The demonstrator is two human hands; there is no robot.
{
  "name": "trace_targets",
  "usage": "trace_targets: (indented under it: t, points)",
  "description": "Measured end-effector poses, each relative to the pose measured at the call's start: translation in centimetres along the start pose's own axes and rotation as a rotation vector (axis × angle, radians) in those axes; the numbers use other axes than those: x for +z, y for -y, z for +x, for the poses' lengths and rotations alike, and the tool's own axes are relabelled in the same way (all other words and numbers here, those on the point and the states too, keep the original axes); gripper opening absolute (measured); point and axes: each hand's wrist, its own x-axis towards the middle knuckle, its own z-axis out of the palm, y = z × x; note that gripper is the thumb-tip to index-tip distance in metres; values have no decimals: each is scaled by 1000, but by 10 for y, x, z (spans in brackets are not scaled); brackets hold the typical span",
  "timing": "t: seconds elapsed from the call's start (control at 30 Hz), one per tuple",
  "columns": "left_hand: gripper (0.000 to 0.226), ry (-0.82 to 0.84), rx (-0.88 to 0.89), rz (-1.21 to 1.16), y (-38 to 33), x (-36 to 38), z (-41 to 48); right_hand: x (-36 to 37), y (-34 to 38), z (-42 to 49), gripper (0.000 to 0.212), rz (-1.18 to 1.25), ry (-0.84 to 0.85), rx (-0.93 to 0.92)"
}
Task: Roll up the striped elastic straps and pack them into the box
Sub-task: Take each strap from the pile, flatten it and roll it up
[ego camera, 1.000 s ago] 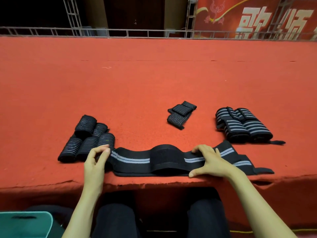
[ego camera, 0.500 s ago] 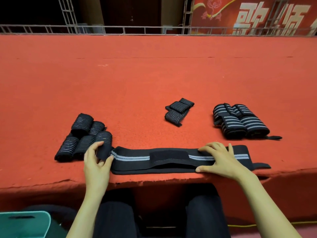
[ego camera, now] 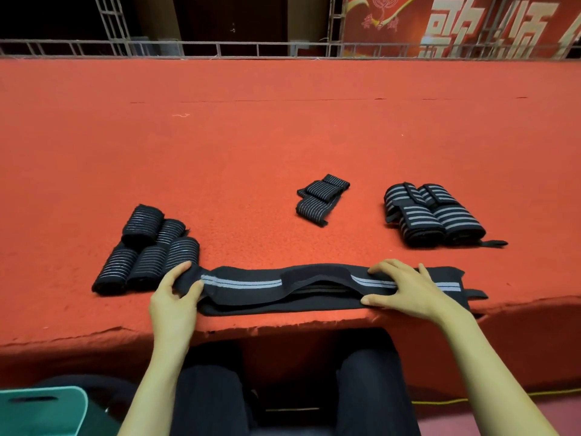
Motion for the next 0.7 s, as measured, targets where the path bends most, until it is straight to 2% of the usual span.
trace_targets:
  t: [0.13, 0.27, 0.4, 0.5, 0.6, 0.7]
  points:
    - [39, -73, 40, 163, 6, -9, -2, 0, 17, 3, 72, 13, 52, -71]
    - [40, -85, 65, 272, 8, -16, -1, 21, 67, 18, 81, 66, 120, -243]
    - [41, -60, 88, 323, 4, -18, -2, 47, 113, 35, 81, 126, 170, -347]
    - [42, -42, 91, 361, 2, -20, 1, 60, 131, 43, 75, 85, 185, -402]
    - [40, -40, 84, 360, 2, -21, 7, 69, 135, 42, 65, 38, 151, -418]
    - [38, -30, 61, 336, 1, -21, 12, 76, 133, 37, 66, 29, 106, -404]
